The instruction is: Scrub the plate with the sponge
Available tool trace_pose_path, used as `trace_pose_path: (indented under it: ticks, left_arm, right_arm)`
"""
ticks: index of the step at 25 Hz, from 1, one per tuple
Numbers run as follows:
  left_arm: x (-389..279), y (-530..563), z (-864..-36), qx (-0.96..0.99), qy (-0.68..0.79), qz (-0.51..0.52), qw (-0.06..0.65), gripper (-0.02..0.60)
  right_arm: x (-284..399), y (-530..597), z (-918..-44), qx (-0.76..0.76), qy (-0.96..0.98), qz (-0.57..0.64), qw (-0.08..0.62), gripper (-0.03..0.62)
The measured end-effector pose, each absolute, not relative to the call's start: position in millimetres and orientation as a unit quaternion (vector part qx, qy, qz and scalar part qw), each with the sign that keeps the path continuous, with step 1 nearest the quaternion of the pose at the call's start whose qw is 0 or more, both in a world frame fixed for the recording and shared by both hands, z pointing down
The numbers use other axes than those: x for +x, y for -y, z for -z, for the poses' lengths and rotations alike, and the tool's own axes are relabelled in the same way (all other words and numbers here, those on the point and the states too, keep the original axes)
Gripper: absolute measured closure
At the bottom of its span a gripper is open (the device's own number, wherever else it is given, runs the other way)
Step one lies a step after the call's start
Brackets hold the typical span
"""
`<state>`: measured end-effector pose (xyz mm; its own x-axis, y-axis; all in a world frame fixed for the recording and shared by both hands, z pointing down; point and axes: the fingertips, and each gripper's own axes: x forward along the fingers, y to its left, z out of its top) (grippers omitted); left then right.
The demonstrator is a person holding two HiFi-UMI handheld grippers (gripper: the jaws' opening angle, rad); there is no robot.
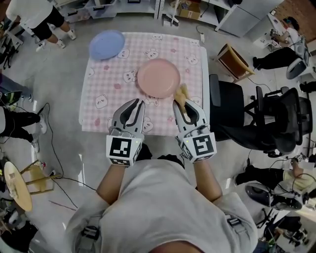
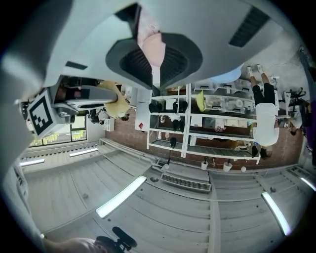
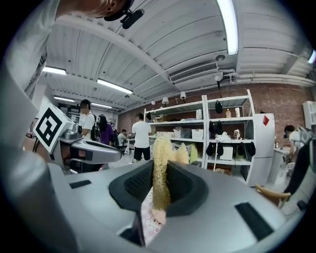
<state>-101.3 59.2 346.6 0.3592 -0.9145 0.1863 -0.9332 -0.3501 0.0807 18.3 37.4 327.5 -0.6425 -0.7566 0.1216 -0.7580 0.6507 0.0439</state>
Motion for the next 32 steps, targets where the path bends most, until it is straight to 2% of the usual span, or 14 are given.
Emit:
trace_pose_path:
  ticks: [9,19,28,32]
  left_arm:
    - [-116.7,-4.4,-374.8,0.833,0.536,-0.066,0.122,0.522]
    - [-107.7,69.0,-407.1,0.812,0.556,-0.118,0.135,0.522]
    - [-109.3,116.3,-463.4,0.79,0.552,-0.189,0.186,0.522]
    - [-123.7,126.3,-497.6,0.781,0.542,-0.199,0.239,0.522]
  right_arm:
    - [8.5,8.7,-348.3,0.431,0.898,-0.03,0.089,0.528]
    - [21.8,89.7,-380.2,0.395,0.912,-0.072,0.086,0.528]
    - [28.8,135.8,-439.2,0.347,0.922,-0.137,0.101,0.528]
    - [19.6,142.3,-463.8,0.337,0.92,-0.158,0.12,0.528]
